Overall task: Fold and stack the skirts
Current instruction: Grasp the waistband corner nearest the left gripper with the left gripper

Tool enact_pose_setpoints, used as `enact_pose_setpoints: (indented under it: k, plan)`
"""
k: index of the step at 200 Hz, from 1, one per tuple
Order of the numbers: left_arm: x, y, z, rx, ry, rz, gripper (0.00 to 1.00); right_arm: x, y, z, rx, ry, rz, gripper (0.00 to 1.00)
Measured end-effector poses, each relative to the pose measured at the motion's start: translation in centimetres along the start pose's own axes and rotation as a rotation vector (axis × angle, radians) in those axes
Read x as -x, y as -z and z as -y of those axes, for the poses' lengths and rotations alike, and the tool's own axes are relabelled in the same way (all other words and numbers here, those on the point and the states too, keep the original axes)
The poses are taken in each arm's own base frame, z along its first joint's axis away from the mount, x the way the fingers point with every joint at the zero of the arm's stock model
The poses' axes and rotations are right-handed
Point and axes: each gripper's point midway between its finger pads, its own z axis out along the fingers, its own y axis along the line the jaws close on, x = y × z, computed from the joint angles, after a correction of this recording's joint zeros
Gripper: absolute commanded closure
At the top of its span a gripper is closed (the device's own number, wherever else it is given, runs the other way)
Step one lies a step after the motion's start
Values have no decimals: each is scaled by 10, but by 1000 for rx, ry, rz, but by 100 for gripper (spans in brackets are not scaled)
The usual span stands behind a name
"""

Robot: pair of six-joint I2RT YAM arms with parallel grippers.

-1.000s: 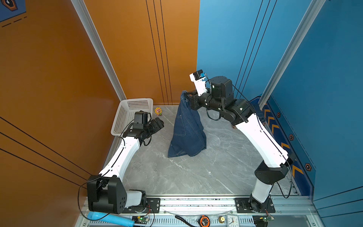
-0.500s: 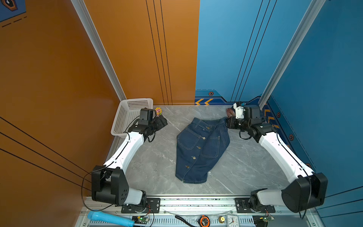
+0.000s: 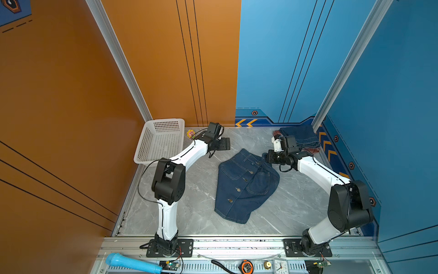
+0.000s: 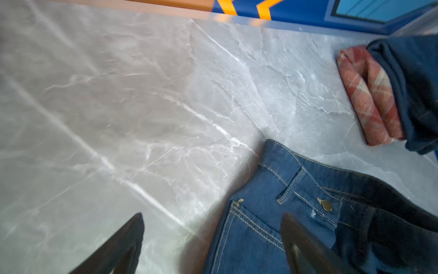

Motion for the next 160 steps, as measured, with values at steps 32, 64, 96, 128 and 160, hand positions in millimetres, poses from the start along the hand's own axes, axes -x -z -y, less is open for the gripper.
enact_pose_setpoints:
  k: [32,64,96,128,160]
  plan:
    - [-3,-46,31,-117,-150,-61,9,-14,-9,3,20,-40,-3,100]
    - [-4,-75,44,-210,-196,-95,9,-19,-13,2,38,-63,4,100]
    - [-6,-97,52,-267,-190,-123,9,-15,-14,-5,62,-61,27,100]
    - [-16,-108,60,-293,-182,-169,10,-12,-15,-5,69,-67,44,100]
    - [-25,-112,73,-310,-160,-209,13,-8,-15,-6,76,-67,62,100]
